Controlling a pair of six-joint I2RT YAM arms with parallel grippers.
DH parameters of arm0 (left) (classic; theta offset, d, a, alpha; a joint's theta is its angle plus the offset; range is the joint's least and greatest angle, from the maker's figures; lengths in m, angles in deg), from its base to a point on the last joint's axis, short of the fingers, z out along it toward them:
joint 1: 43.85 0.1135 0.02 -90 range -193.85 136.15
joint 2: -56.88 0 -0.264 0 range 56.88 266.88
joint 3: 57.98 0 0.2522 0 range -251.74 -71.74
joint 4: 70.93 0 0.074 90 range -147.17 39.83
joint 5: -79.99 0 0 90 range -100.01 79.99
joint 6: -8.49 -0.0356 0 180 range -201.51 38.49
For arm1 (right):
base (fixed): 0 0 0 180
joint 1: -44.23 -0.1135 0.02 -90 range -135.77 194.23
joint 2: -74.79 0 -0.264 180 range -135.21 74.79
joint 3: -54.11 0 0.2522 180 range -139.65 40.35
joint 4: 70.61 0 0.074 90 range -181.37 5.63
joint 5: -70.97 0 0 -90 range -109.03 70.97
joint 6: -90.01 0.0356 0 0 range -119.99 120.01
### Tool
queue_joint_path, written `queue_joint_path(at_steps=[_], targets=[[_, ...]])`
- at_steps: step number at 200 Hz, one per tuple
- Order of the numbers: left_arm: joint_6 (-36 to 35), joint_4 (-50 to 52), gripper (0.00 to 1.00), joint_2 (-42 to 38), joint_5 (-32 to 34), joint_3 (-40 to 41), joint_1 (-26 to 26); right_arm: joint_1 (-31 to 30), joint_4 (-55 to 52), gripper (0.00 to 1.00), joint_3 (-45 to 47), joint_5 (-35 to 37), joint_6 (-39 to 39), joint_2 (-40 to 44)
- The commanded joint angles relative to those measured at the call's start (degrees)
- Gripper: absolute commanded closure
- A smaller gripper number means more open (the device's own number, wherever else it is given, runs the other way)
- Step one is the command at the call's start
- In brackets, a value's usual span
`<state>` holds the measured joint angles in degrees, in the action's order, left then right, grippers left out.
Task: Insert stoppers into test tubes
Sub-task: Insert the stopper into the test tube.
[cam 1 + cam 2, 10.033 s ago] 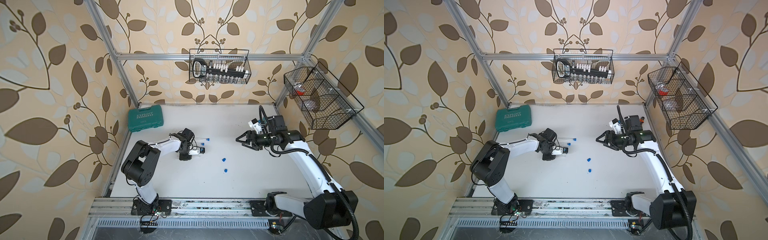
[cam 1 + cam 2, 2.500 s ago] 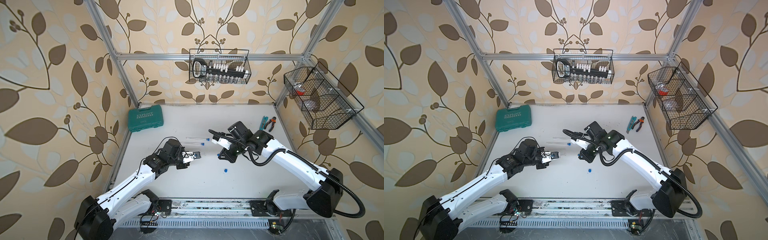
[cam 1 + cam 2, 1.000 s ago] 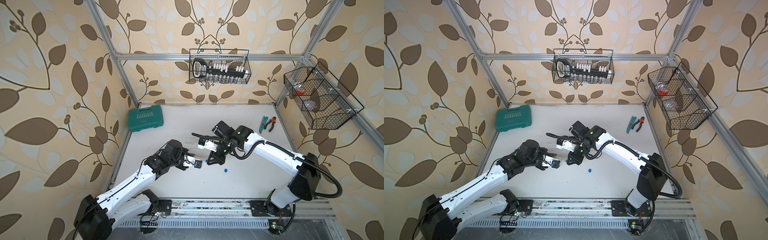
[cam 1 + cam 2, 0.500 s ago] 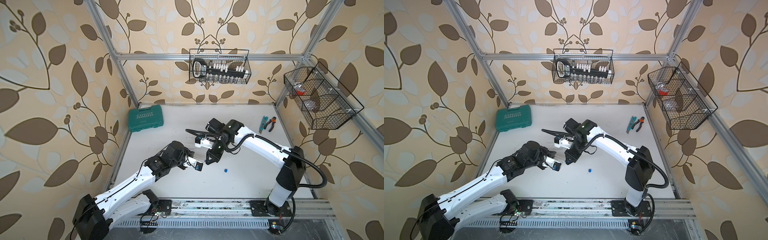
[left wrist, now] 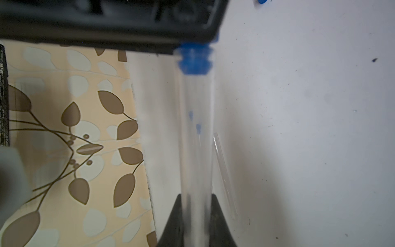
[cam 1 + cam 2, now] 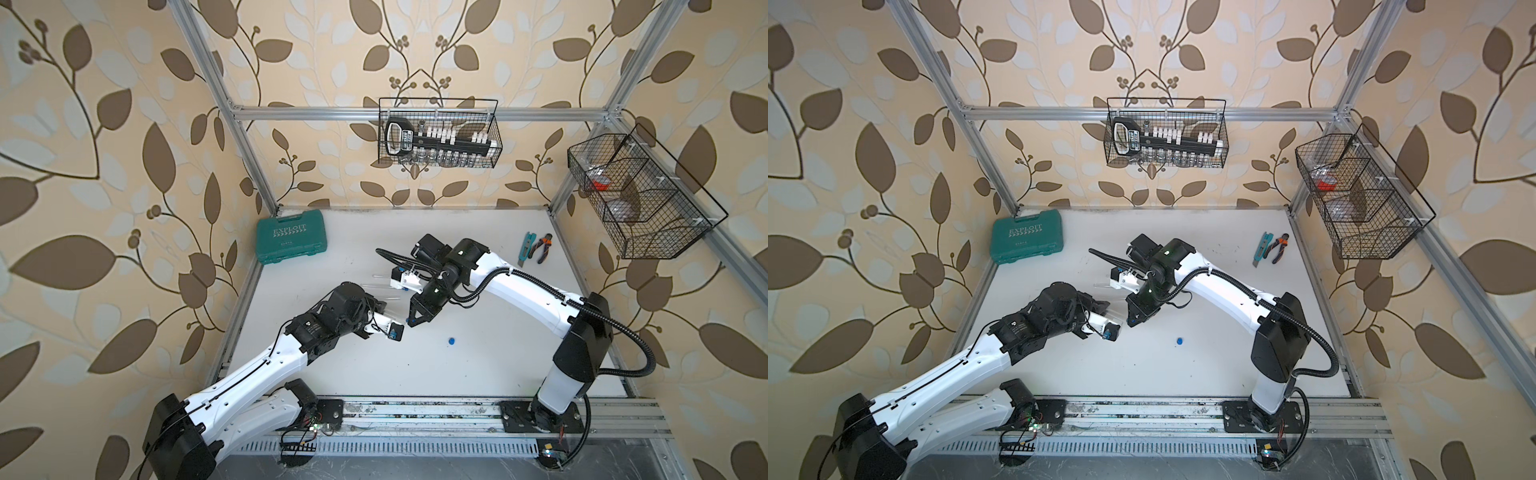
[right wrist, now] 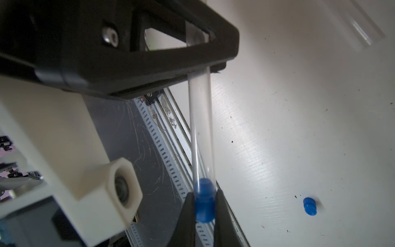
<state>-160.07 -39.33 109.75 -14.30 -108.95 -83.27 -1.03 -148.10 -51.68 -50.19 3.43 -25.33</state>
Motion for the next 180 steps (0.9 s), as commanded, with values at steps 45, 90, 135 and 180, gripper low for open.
queue_joint_path(at_steps=[45, 90, 135, 180], targets=[[5.3, -6.7, 1.0, -0.7, -28.5, -0.7, -5.6, 0.6, 36.7, 0.96, 2.8, -4.9, 6.4, 1.7], [3.8, -7.6, 1.0, -1.0, -28.9, -0.9, -6.1, 1.0, 38.6, 0.93, 4.2, -5.7, 7.9, 2.0], [4.2, -9.4, 1.0, -1.3, -27.0, -0.3, -6.0, 2.0, 40.4, 0.88, 6.5, -6.3, 9.7, 3.0], [2.1, -7.6, 1.0, -1.6, -25.4, 0.8, -6.0, 2.9, 40.5, 0.77, 7.9, -6.3, 10.4, 4.3]])
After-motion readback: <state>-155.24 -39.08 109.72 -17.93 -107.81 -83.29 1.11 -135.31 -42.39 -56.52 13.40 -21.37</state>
